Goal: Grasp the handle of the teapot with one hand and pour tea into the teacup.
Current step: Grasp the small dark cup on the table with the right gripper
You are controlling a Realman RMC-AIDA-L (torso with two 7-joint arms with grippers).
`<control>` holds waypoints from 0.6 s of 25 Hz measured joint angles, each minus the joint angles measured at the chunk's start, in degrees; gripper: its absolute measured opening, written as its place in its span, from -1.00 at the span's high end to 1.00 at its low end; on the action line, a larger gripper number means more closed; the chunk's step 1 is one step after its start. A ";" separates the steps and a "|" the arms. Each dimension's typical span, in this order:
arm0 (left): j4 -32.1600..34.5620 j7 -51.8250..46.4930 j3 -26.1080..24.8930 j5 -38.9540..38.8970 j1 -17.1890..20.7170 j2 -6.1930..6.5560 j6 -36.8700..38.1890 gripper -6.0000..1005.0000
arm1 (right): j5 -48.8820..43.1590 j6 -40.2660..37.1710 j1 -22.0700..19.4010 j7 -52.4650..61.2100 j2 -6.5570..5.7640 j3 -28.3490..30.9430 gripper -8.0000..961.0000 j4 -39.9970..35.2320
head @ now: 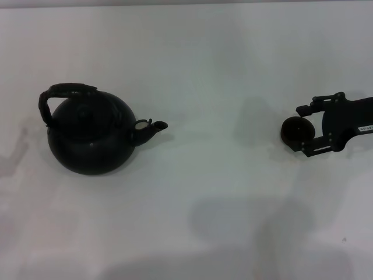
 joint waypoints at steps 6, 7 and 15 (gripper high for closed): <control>-0.14 0.00 0.00 0.00 -0.14 -0.04 0.00 -0.57 | -0.43 -1.48 1.01 0.03 0.08 -0.78 -0.80 2.50; -0.14 0.00 0.00 0.00 -0.14 -0.04 0.00 -0.57 | -0.56 -1.79 1.31 0.03 0.08 -0.91 -0.79 3.04; -0.50 0.00 0.11 0.00 -0.01 0.02 0.00 -0.57 | -0.74 -2.94 1.86 0.04 0.08 -1.98 -0.79 4.11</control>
